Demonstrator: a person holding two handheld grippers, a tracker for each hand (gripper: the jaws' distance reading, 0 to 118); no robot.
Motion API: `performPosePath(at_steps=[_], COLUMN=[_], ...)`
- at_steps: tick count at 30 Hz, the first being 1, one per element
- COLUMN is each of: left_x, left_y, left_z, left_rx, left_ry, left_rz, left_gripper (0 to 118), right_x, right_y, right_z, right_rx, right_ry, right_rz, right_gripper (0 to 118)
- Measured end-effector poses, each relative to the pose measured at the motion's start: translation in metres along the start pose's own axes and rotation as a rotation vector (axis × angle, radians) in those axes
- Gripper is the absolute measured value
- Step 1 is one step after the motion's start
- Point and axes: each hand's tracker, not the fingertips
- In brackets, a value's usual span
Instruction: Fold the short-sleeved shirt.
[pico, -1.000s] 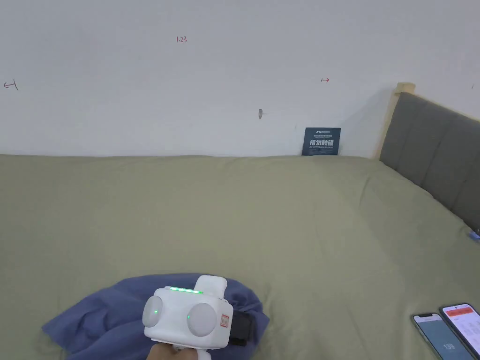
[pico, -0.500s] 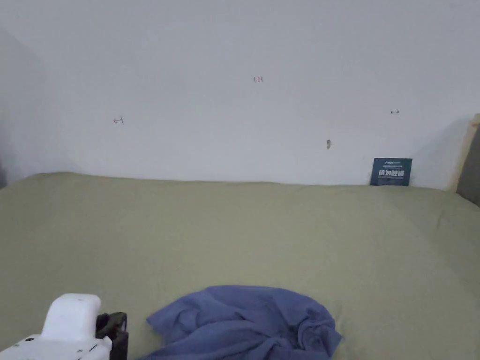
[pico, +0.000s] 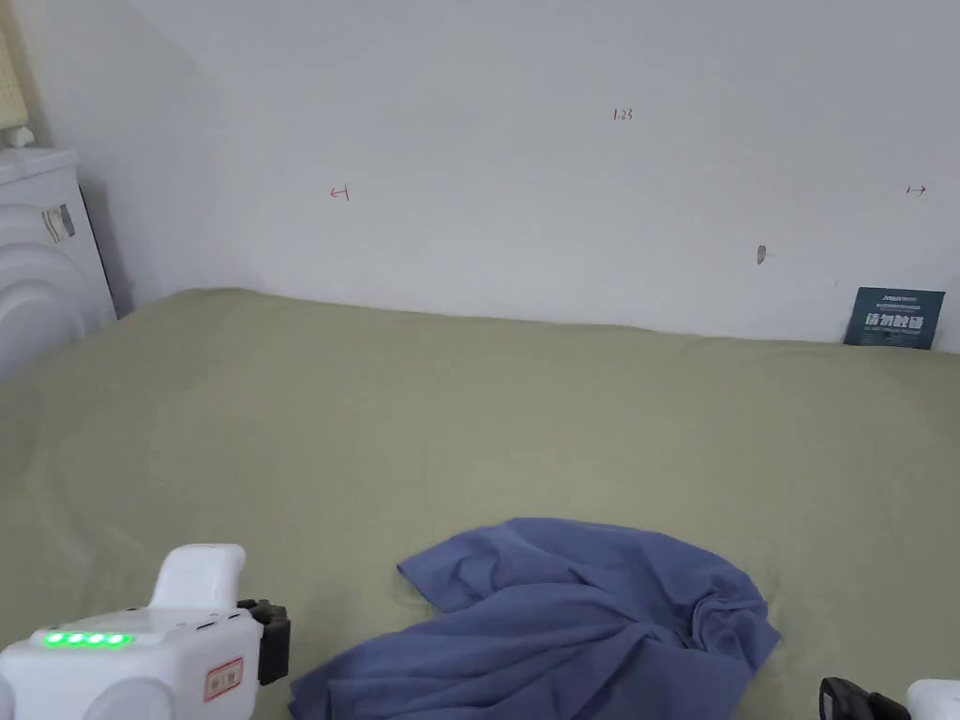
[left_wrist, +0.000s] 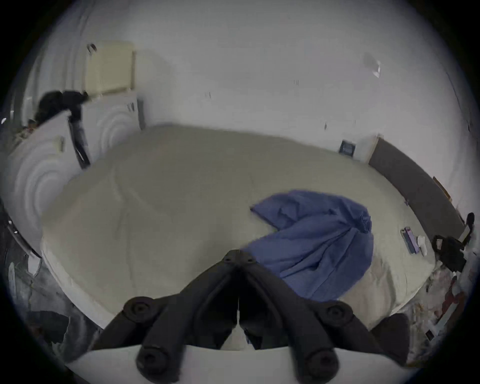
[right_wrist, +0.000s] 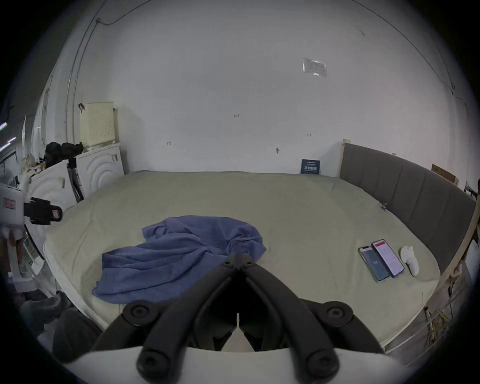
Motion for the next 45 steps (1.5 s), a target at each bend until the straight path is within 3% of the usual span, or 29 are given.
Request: performPosePath(at_steps=[1, 3, 4, 6, 11, 13, 15, 16, 17, 23, 26, 31, 32, 33, 34, 35, 37, 39, 40, 42, 43, 44, 45], left_x=[-0.003, -0.007, -0.007, -0.008, -0.005, 0.004, 0.005, 0.006, 0.009, 0.012, 0.012, 0.010, 0.009, 0.008, 0.007, 0.007, 0.006, 0.006, 0.006, 0.006, 0.006, 0.006, 0.005], left_y=[0.002, 0.003, 0.000, -0.002, -0.017, -0.022, -0.017, -0.016, -0.013, -0.008, -0.008, -0.009, -0.009, -0.009, -0.009, -0.009, -0.007, -0.006, -0.006, -0.005, -0.006, -0.005, -0.004], left_z=[-0.024, -0.067, -0.094, -0.126, -0.158, -0.151, -0.143, -0.137, -0.131, -0.123, -0.119, -0.135, -0.138, -0.140, -0.141, -0.142, -0.146, -0.150, -0.151, -0.154, -0.154, -0.154, -0.154], left_rx=[-0.073, -0.147, -0.208, -0.243, -0.368, -0.318, -0.313, -0.292, -0.269, -0.248, -0.227, -0.216, -0.222, -0.228, -0.228, -0.231, -0.234, -0.241, -0.241, -0.246, -0.248, -0.250, -0.252], left_ry=[-0.010, 0.003, 0.063, 0.114, 0.112, 0.161, 0.098, 0.104, 0.067, 0.033, -0.007, 0.005, 0.001, 0.001, 0.001, 0.000, -0.001, -0.006, -0.006, -0.006, -0.006, -0.007, -0.009], left_rz=[0.000, 0.008, 0.006, -0.045, -0.048, -0.112, -0.090, -0.094, -0.120, -0.111, -0.112, -0.110, -0.107, -0.100, -0.093, -0.093, -0.091, -0.086, -0.082, -0.080, -0.077, -0.074, -0.078], left_gripper=[10, 91, 116, 117, 115, 108, 67, 24, 3, 3, 3, 3, 3, 3, 3, 3, 3, 3, 3, 3, 3, 3, 3], right_x=[-0.001, -0.001, -0.002, -0.002, 0.001, 0.004, 0.007, 0.010, 0.013, 0.043, 0.064, 0.088, 0.091, 0.093, 0.096, 0.099, 0.096, 0.098, 0.102, 0.104, 0.102, 0.101, 0.096], right_y=[-0.001, -0.004, -0.005, -0.008, -0.014, -0.017, -0.019, -0.020, -0.021, -0.012, 0.003, 0.028, 0.029, 0.029, 0.026, 0.021, 0.032, 0.034, 0.013, 0.006, 0.003, 0.002, 0.001], right_z=[-0.003, -0.008, -0.012, -0.018, -0.031, -0.036, -0.042, -0.045, -0.047, -0.079, -0.120, -0.215, -0.232, -0.247, -0.262, -0.277, -0.276, -0.282, -0.315, -0.325, -0.324, -0.323, -0.318], right_rx=[-0.007, -0.026, -0.042, -0.065, -0.102, -0.117, -0.134, -0.142, -0.146, -0.190, -0.250, -0.323, -0.353, -0.376, -0.426, -0.482, -0.451, -0.461, -0.470, -0.491, -0.503, -0.507, -0.498], right_ry=[-0.003, -0.002, 0.000, -0.003, -0.006, -0.006, -0.005, -0.005, -0.008, -0.049, -0.025, -0.022, -0.016, -0.013, 0.009, 0.009, -0.064, -0.076, -0.073, -0.048, -0.026, -0.013, 0.000], right_rz=[0.007, 0.012, 0.015, 0.030, 0.048, 0.053, 0.049, 0.041, 0.030, -0.019, -0.102, -0.074, -0.053, -0.054, -0.047, -0.037, 0.006, -0.010, -0.025, -0.053, -0.056, -0.049, -0.040], right_gripper=[0, 0, 0, 0, 0, 0, 0, 0, 0, 0, 0, 0, 17, 55, 103, 115, 108, 107, 103, 72, 45, 4, 0])
